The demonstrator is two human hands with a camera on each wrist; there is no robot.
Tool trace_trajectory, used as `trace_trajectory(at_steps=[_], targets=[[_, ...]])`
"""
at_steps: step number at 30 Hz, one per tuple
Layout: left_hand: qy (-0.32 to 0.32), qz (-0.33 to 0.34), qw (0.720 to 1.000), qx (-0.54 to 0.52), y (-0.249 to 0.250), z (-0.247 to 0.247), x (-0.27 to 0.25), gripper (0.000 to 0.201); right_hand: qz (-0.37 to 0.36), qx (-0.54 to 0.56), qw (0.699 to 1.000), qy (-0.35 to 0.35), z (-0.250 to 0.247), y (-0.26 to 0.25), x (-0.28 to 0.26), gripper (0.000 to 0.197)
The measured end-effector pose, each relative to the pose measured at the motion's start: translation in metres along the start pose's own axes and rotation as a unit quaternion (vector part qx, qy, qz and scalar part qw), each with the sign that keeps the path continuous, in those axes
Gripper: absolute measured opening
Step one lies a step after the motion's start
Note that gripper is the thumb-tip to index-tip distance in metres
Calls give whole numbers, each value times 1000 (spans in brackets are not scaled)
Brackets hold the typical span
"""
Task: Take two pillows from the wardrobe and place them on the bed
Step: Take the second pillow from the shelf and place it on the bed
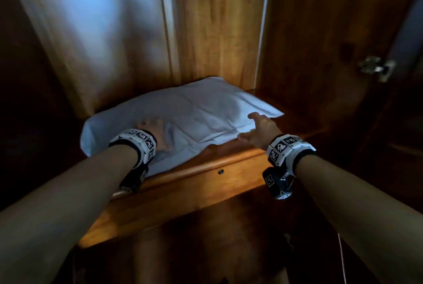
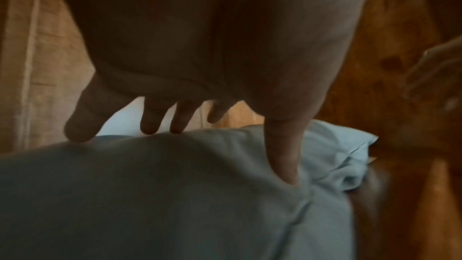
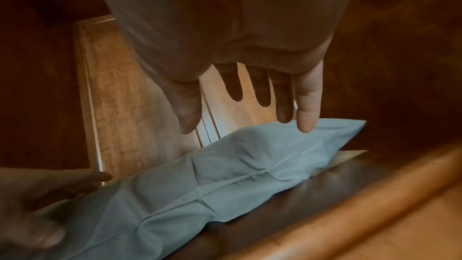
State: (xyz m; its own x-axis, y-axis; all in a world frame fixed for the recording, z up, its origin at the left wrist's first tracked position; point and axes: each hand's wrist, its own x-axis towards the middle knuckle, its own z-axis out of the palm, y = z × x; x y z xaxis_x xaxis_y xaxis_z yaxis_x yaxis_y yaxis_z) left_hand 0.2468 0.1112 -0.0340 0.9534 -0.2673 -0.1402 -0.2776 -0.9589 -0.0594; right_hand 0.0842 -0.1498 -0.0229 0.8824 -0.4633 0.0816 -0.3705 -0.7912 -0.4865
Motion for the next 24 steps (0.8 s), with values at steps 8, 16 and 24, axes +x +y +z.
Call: trace_trajectory(at_steps=[8,16,24], targets=[[-57,-40,996,-59,-61,37,53,149,-68,-179,979,-65,56,-63,126,112],[-63,-46,995,-67,-49,59,107,144,-78,-251,956,-127,97,-64,198,111],[-16,-45,997,-60,-39,58,127,53,-107,-222,961,-125,123,-62,212,57]])
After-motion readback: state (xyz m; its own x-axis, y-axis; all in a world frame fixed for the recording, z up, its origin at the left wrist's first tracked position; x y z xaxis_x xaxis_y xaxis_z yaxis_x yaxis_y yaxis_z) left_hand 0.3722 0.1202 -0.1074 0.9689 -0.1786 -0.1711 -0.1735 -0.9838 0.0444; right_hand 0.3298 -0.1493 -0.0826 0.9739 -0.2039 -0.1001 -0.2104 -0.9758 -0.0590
